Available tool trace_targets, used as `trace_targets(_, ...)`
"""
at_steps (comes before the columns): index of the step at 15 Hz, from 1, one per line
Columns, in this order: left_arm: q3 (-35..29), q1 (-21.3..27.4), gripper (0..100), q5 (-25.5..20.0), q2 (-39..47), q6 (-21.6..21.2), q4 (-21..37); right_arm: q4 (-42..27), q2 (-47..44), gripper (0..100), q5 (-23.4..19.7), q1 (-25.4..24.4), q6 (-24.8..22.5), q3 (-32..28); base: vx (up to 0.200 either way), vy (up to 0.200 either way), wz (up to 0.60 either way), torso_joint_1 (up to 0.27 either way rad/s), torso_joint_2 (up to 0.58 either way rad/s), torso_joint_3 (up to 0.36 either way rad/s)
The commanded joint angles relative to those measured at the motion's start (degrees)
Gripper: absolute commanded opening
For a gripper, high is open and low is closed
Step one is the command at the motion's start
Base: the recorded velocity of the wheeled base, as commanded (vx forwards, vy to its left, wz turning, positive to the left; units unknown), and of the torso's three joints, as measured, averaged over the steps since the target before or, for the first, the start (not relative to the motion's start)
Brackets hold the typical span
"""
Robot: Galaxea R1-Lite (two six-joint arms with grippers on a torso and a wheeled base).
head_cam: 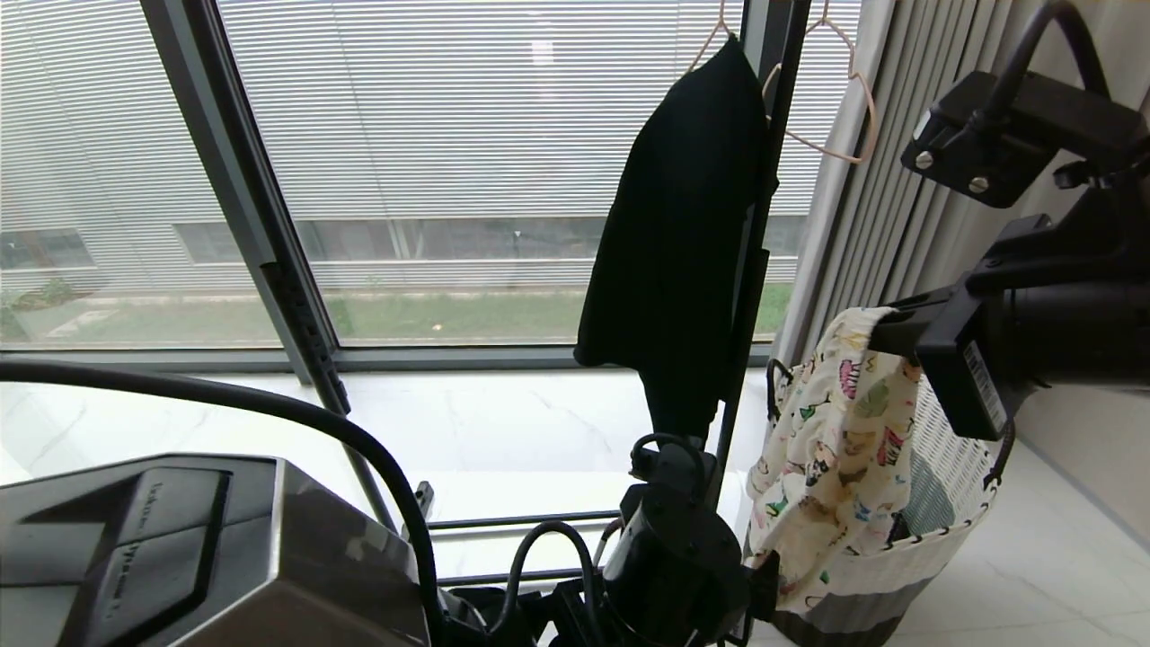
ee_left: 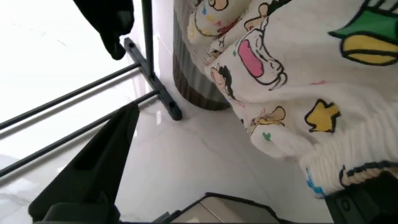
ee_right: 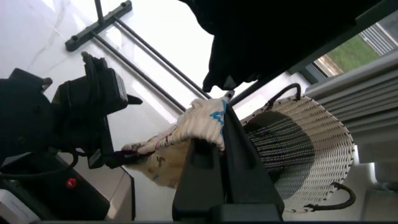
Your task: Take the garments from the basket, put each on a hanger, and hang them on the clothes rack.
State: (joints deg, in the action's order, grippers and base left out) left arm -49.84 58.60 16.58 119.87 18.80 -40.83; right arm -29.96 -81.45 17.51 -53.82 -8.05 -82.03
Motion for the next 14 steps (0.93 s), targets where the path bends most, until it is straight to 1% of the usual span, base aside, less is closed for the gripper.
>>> trace_targets(1,1.9,-0.9,0,0.3,1.2,0.0,0.0,0.0,1.8,0,-1.2,-0.5,-0.1,1.6,0.000,0.000,0.00,0.000,0.00,0.000)
trace_targets(4,8.4,-2.4,0,0.5,-2.8,-0.6,0.0,0.3,1.8,0,-1.2,-0.4,0.0,2.1,0.000,0.000,0.00,0.000,0.00,0.000)
trace_targets(5,12.8,-3.1,0,1.4,-7.0,-1.7,0.0,1.3,0.8,0,-1.2,0.3,0.0,2.3,0.000,0.000,0.00,0.000,0.00,0.000)
trace_targets(6,16.7,-4.2,0,2.4,-11.7,-4.0,0.0,3.7,-0.7,0,-1.2,1.6,0.2,3.0,0.000,0.000,0.00,0.000,0.00,0.000)
trace_targets(7,20.0,-5.5,0,3.2,-16.3,-7.6,0.0,7.4,-2.1,0,-1.2,2.1,0.3,4.1,0.000,0.000,0.00,0.000,0.00,0.000)
trace_targets(8,23.6,-8.3,0,3.1,-21.8,-12.5,0.0,11.3,-3.6,0,-1.1,2.5,0.2,5.2,0.000,0.000,0.00,0.000,0.00,0.000)
trace_targets(9,26.2,-11.8,0,2.6,-27.4,-16.9,0.0,13.8,-4.7,0,-1.1,2.5,0.1,5.7,0.000,0.000,0.00,0.000,0.00,0.000)
trace_targets(10,27.1,-14.8,0,1.2,-32.2,-19.3,0.2,14.5,-5.1,0,-1.1,2.4,0.0,5.7,0.000,0.000,0.00,0.000,0.00,0.000)
trace_targets(11,26.7,-18.4,0,-1.3,-36.9,-21.3,1.6,14.5,-5.1,0,-1.0,2.4,0.0,5.7,0.000,0.000,0.00,0.000,0.00,0.000)
trace_targets(12,25.6,-21.3,0,-2.7,-40.0,-22.9,4.5,14.5,-4.9,0,-0.9,2.4,0.0,5.7,0.000,0.000,0.00,0.000,0.00,0.000)
trace_targets(13,22.1,-24.2,0,-4.5,-43.8,-23.9,10.9,14.5,-4.4,0,-0.8,2.6,0.0,5.8,0.000,0.000,0.00,0.000,0.00,0.000)
trace_targets(14,17.4,-26.0,0,-6.7,-46.6,-23.9,17.7,14.5,-3.9,0,-0.6,3.1,0.0,5.7,0.000,0.000,0.00,0.000,0.00,0.000)
